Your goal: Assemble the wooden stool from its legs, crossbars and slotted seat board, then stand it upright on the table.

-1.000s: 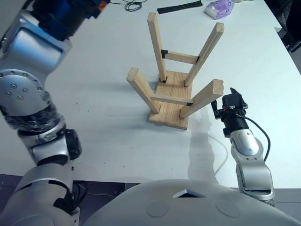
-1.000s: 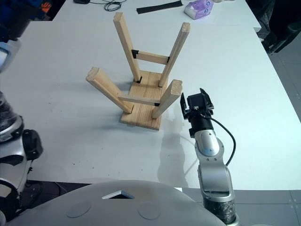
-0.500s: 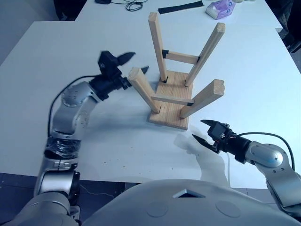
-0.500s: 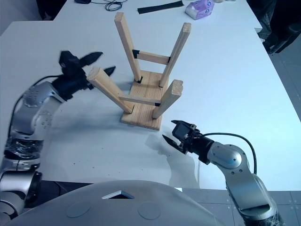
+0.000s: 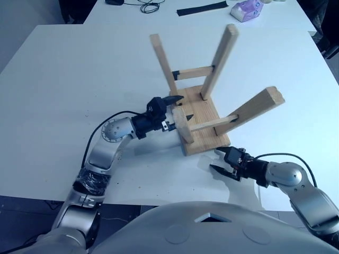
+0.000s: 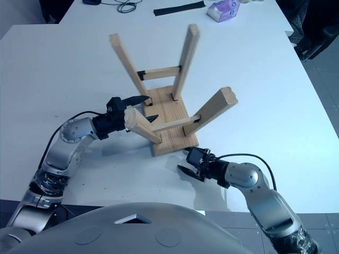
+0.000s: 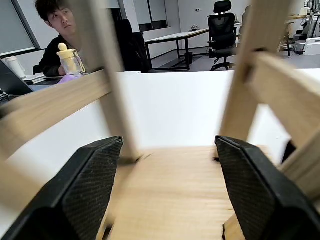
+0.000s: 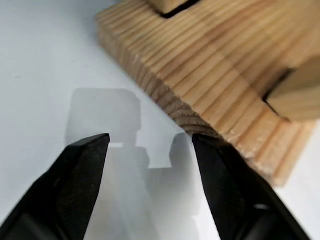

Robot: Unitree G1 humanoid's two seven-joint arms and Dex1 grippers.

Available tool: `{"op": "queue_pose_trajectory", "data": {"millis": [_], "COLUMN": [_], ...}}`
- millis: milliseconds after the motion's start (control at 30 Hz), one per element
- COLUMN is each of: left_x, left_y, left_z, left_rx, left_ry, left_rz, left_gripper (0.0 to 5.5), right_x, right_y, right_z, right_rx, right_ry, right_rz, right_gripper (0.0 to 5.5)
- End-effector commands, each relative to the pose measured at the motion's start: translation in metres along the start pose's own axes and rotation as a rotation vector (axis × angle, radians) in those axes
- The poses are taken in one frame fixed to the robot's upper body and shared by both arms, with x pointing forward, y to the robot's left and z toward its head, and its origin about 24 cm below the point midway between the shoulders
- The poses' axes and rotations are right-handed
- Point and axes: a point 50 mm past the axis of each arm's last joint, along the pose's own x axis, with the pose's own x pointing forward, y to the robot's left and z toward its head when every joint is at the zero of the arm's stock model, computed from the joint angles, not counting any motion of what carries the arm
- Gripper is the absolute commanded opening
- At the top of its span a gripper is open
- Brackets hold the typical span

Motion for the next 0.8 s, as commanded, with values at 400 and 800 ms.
{"op": "queue_pose_trajectory", "data": {"millis": [400,800], "left_x": [0.023,-0.041], "left_y": [-0.026,-0.029], "left_z": [-0.002,0.047], "left_rx": [0.082,-0.143], "left_ry": [0.045,0.019], "left_rz": [-0.005,-0.165], "left_gripper": [3.43,3.43], "right_x": [0.022,0.005], "right_y": [-0.038,-0.032], "right_z": [-0.015,-0.024], "right_rx": [-0.034,0.015], "right_ry": [0.026,0.038], "right_rz": [-0.273,-0.388], "right_gripper": [3.1,3.1]}}
